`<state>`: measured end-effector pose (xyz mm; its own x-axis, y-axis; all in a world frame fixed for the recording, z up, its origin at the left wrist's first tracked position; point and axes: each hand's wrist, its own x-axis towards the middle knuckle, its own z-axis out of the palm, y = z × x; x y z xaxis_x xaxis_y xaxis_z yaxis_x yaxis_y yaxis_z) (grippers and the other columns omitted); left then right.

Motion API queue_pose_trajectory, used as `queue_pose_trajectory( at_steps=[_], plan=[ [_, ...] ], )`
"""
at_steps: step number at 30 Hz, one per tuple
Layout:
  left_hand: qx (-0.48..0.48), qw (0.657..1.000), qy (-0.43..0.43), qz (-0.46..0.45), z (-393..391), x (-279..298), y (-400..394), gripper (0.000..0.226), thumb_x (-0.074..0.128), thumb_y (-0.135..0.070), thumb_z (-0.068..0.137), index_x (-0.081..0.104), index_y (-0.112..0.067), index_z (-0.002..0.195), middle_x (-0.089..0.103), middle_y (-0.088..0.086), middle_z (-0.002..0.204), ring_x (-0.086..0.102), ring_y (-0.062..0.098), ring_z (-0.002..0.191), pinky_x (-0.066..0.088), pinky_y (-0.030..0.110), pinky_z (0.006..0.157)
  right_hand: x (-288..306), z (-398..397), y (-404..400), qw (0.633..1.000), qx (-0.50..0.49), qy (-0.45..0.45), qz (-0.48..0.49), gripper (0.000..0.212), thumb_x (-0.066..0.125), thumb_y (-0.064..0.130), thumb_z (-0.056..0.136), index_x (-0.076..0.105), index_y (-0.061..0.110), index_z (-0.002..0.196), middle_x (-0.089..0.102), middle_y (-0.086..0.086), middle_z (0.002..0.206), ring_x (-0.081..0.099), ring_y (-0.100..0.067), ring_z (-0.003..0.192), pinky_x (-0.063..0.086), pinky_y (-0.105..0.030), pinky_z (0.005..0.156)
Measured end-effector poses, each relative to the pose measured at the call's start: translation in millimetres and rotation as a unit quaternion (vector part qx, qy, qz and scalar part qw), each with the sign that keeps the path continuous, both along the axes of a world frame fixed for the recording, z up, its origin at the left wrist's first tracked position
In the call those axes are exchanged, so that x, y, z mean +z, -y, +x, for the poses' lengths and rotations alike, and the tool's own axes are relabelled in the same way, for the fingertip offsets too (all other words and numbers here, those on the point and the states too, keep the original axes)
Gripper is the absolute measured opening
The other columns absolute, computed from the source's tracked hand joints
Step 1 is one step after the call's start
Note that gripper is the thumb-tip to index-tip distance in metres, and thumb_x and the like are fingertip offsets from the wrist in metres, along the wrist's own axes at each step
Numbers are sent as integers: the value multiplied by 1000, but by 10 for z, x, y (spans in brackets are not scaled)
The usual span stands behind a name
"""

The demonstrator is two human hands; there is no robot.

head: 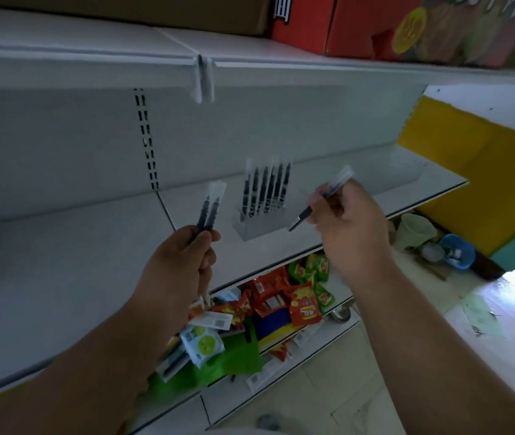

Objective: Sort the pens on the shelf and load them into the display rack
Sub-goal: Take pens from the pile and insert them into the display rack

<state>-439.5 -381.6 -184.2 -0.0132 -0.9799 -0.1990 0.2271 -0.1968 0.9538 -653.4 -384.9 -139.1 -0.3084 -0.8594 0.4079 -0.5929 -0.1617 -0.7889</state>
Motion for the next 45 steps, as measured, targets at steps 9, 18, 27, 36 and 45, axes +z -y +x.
queue_pose_trajectory(
  at_steps=[9, 18, 27, 36, 45],
  plan=[
    [138, 989, -47, -13, -696, -48, 275, 25, 39, -13, 105, 61, -8, 93, 38, 1, 57, 21, 12, 43, 17, 23, 41, 72, -658, 1151, 991, 116, -69, 5, 15, 53, 29, 99, 56, 20, 88, 67, -4, 83, 65, -21, 78, 55, -44, 74],
    [240, 969, -58, -4, -1132, -146, 188, 25, 40, -14, 105, 61, -9, 93, 37, 0, 57, 22, 10, 41, 11, 29, 48, 42, -787, 1619, 962, 242, -127, 5, 8, 57, 24, 98, 58, 16, 95, 66, 3, 92, 62, -12, 83, 46, -22, 72],
    [276, 960, -47, -6, -1310, -108, 172, 24, 41, -14, 104, 63, -10, 94, 38, 0, 58, 22, 12, 45, 11, 31, 48, 85, -894, 1817, 942, 295, -160, 3, 8, 57, 22, 97, 53, 19, 90, 66, 6, 91, 65, -10, 79, 40, -14, 65],
    [282, 958, -48, -34, -1457, -86, 284, 24, 41, -14, 104, 62, -9, 95, 38, 0, 57, 23, 11, 43, 16, 26, 43, 134, -961, 1861, 939, 307, -153, 14, 8, 63, 23, 94, 58, 17, 94, 67, 5, 86, 67, -13, 80, 53, -29, 76],
    [271, 960, -62, -39, -1532, -97, 358, 24, 40, -13, 104, 62, -9, 95, 38, 0, 57, 23, 11, 43, 18, 24, 40, -3, -916, 1868, 925, 334, -180, 24, 8, 63, 25, 94, 57, 19, 92, 65, 6, 81, 63, -10, 76, 49, -24, 68]
  ],
)
